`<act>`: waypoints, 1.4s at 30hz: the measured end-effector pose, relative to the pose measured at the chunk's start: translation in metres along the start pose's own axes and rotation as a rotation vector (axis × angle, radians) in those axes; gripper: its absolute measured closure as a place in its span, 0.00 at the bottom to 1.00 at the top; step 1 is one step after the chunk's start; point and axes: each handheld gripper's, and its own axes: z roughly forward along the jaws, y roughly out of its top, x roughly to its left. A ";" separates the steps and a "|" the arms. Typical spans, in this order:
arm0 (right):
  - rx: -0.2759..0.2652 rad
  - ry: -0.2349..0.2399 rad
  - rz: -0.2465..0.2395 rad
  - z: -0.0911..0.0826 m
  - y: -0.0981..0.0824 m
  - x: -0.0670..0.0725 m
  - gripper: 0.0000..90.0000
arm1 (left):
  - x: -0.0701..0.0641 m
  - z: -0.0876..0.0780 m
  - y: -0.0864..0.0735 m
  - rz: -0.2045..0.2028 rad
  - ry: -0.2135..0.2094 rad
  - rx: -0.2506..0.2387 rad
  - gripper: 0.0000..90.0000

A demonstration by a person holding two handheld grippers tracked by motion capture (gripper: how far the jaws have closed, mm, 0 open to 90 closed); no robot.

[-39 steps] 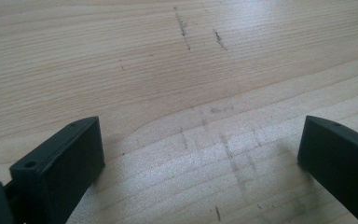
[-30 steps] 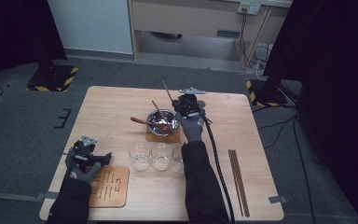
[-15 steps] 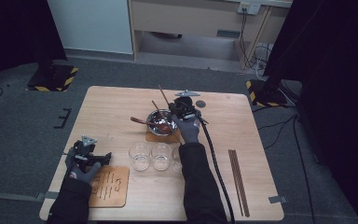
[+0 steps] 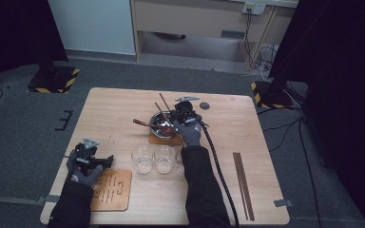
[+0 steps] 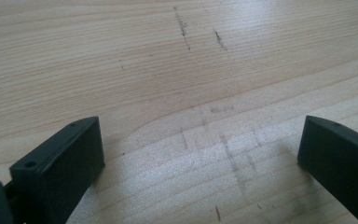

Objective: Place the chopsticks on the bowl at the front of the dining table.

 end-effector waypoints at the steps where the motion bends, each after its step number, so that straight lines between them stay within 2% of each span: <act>1: 0.000 0.000 0.000 0.000 0.000 0.000 0.95 | 0.000 0.000 0.000 0.000 0.000 0.000 0.00; 13: 0.075 -0.003 -0.010 0.011 -0.006 0.001 0.95 | 0.000 0.000 0.000 0.000 0.000 0.000 0.00; 23: 0.106 -0.001 -0.019 0.014 -0.007 0.003 0.95 | 0.000 0.000 0.000 0.000 0.000 0.000 0.00; 34: 0.101 0.000 -0.022 0.015 -0.007 0.003 0.93 | 0.000 0.000 0.000 0.000 0.000 0.000 0.00; 38: 0.081 0.007 -0.020 0.012 -0.005 0.003 0.88 | 0.000 0.000 0.000 0.000 0.000 0.000 0.00; 42: 0.060 0.011 -0.033 0.007 -0.004 0.004 0.76 | 0.000 0.000 0.000 0.000 0.000 0.000 0.00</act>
